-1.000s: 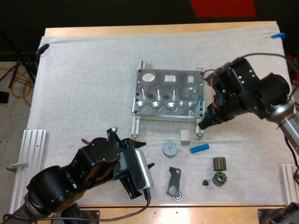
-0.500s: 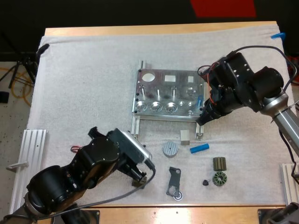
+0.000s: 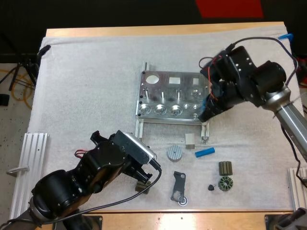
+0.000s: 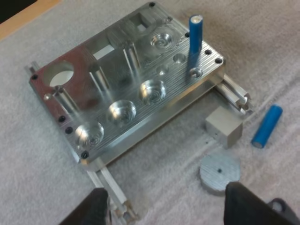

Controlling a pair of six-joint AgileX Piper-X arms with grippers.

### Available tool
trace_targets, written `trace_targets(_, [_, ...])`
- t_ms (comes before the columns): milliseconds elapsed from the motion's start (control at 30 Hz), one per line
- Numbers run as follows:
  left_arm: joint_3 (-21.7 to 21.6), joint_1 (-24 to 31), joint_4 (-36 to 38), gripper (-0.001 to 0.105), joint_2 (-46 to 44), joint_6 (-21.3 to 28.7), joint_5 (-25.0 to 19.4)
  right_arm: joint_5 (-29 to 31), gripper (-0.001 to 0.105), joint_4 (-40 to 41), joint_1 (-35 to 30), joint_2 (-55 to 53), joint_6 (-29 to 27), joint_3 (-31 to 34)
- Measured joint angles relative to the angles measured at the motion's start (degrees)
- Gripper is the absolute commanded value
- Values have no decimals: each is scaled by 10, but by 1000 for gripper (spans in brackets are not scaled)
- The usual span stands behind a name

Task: Load cells from right to left

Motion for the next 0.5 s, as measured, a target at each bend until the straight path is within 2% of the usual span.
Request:
trace_targets(133, [0, 0, -15, 52, 0, 10, 0, 0, 0, -1, 1, 29, -14, -21])
trace_targets(200, [0, 0, -25, 52, 0, 15, 0, 15, 0, -2, 7, 42, -27, -29])
trace_targets(267, [0, 0, -36, 52, 0, 18, 3, 54, 0, -3, 19, 60, -40, -40])
trace_targets(500, [0, 0, -42, 52, 0, 19, 5, 84, 0, -3, 36, 101, -49, -51])
